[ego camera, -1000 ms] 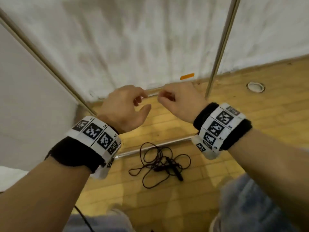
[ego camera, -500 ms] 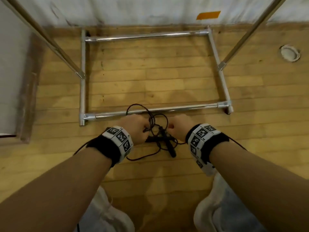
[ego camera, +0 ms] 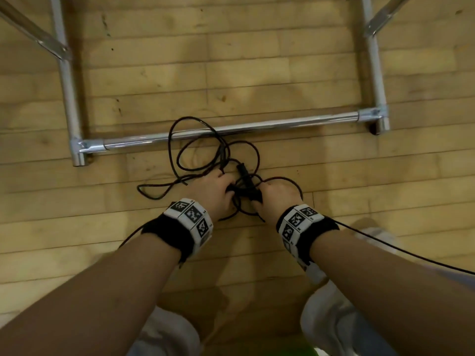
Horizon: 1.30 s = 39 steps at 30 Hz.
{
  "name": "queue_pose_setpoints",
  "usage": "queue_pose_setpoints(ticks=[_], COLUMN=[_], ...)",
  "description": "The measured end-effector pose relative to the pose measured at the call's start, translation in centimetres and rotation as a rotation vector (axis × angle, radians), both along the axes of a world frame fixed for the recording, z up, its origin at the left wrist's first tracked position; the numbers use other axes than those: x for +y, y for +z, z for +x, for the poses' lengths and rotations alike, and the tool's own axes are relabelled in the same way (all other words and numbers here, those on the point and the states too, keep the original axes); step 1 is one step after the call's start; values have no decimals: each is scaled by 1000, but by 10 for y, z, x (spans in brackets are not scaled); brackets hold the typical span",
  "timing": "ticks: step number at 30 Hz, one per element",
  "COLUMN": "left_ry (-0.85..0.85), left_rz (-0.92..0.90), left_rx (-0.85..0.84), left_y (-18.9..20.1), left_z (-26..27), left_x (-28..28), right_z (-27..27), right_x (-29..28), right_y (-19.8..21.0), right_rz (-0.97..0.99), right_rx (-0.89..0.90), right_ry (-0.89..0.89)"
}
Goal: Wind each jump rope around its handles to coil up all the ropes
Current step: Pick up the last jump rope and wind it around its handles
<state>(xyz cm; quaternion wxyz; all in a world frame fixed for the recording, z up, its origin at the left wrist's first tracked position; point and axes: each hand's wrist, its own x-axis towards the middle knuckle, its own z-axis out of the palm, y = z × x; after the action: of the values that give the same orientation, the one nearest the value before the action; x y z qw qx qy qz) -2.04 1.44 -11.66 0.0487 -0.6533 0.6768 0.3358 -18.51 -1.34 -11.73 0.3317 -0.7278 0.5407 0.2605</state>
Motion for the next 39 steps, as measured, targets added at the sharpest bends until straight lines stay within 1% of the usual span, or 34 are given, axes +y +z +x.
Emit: queue_pose_setpoints(ticks=[3, 6, 8, 11, 13, 15, 17, 21, 24, 26, 28, 30, 32, 34, 35, 37, 39], left_ry=[67, 134, 162, 163, 186, 221, 255, 317, 411, 454, 443, 447, 444, 427, 413, 373, 311], left_rz=[7, -54, -109, -172, -212, -250, -276, -285, -304, -293, -295, -360, -531, -711, -766, -803, -746], left_rx=[80, 121, 93, 33, 8, -43, -106, -233, -260, -230, -214, -173, -47, 172, 275, 419, 448], left_y=[-2, 3, 12, 32, 52, 75, 100, 155, 200, 230, 258, 287, 315, 341, 353, 373, 386], left_z=[1, 5, 12, 26, 36, 47, 55, 65, 69, 69, 63, 54, 41, 28, 22, 13, 8], left_x=[1, -1, -7, -24, -36, -46, -52, -64, -66, -65, -64, -62, -58, -53, -50, -46, -44], right_z=[7, 8, 5, 0, -3, -7, -10, -16, -24, -32, -39, -43, -43, -41, -39, -35, -32], right_x=[7, 6, 2, -12, -28, -46, -60, -75, -76, -75, -74, -70, -65, -60, -58, -56, -55], right_y=[-2, 5, 15, 40, 65, 97, 135, 217, 276, 310, 336, 355, 369, 381, 388, 399, 405], right_rz=[-2, 29, 83, 138, 67, -48, -161, -333, -463, -568, -684, -795, -878, -925, -932, -924, -896], right_rx=[28, 2, -17, -48, -88, -120, -124, -131, -145, -168, -225, -329, -481, -602, -632, -652, -653], right_ry=[-11, -88, -93, -33, -24, -26, 6, 128, 128, 47, -6, -25, -83, -120, -105, -26, 38])
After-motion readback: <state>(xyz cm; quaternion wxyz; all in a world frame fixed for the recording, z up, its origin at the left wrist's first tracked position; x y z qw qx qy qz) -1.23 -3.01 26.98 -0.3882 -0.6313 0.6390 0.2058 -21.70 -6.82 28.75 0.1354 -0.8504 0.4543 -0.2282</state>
